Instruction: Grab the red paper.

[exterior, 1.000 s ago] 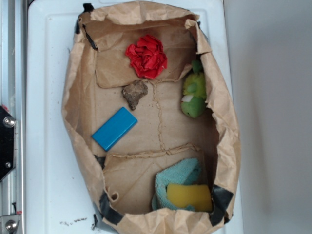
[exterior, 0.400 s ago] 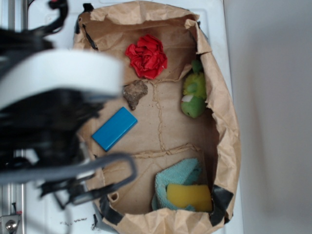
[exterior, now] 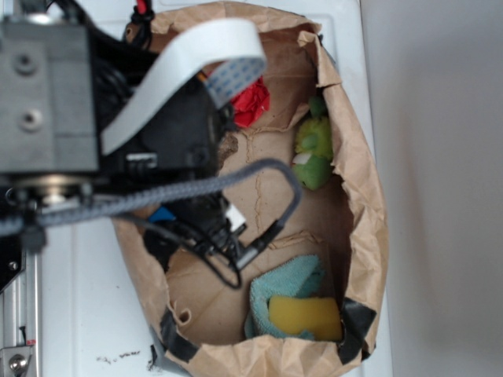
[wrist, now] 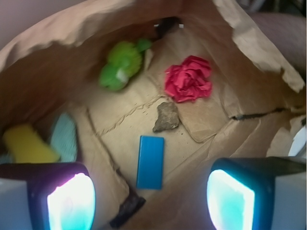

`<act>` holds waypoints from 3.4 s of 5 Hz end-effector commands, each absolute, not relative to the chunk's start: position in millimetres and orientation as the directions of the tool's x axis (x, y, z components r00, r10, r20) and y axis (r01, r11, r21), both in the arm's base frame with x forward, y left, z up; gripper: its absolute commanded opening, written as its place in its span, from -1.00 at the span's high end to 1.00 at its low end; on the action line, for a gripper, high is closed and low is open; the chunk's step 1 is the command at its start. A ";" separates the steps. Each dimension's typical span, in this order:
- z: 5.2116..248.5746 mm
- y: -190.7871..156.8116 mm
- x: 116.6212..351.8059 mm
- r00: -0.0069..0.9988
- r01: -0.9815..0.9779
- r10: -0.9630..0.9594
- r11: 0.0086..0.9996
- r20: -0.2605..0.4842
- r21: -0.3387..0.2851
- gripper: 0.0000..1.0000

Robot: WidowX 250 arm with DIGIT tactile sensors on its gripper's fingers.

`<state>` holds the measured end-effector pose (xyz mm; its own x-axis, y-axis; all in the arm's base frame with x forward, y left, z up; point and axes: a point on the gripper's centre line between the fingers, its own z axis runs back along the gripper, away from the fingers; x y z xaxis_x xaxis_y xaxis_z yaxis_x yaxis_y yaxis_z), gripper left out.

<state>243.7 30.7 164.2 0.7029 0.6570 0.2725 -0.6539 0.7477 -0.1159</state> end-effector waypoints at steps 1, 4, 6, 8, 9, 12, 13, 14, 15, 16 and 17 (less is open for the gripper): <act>145.6 70.8 243.1 0.517 -0.805 0.803 0.574 0.296 -0.149 -1.00; 137.8 76.2 244.4 0.478 -0.835 0.831 0.531 0.285 -0.149 -1.00; 137.8 76.2 244.4 0.478 -0.835 0.831 0.531 0.285 -0.149 -1.00; 105.9 81.0 256.9 0.377 -0.885 0.867 0.441 0.327 -0.149 -1.00; 97.4 89.4 279.4 0.372 -0.891 0.866 0.434 0.334 -0.134 -1.00; 91.6 101.6 289.0 0.334 -0.898 0.871 0.410 0.361 -0.160 -1.00; 91.1 103.0 285.6 0.311 -0.907 0.860 0.395 0.404 -0.143 -1.00; 94.2 102.4 282.6 0.309 -0.916 0.852 0.387 0.422 -0.110 -1.00; 98.4 102.5 283.1 0.301 -0.928 0.859 0.363 0.415 -0.079 -1.00; 95.6 101.6 284.8 0.287 -0.933 0.874 0.348 0.393 -0.091 -1.00; 95.6 99.8 283.0 0.292 -0.934 0.879 0.347 0.376 -0.087 -1.00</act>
<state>281.1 93.6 81.2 0.3052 0.8828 0.3570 -0.9384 0.3427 -0.0451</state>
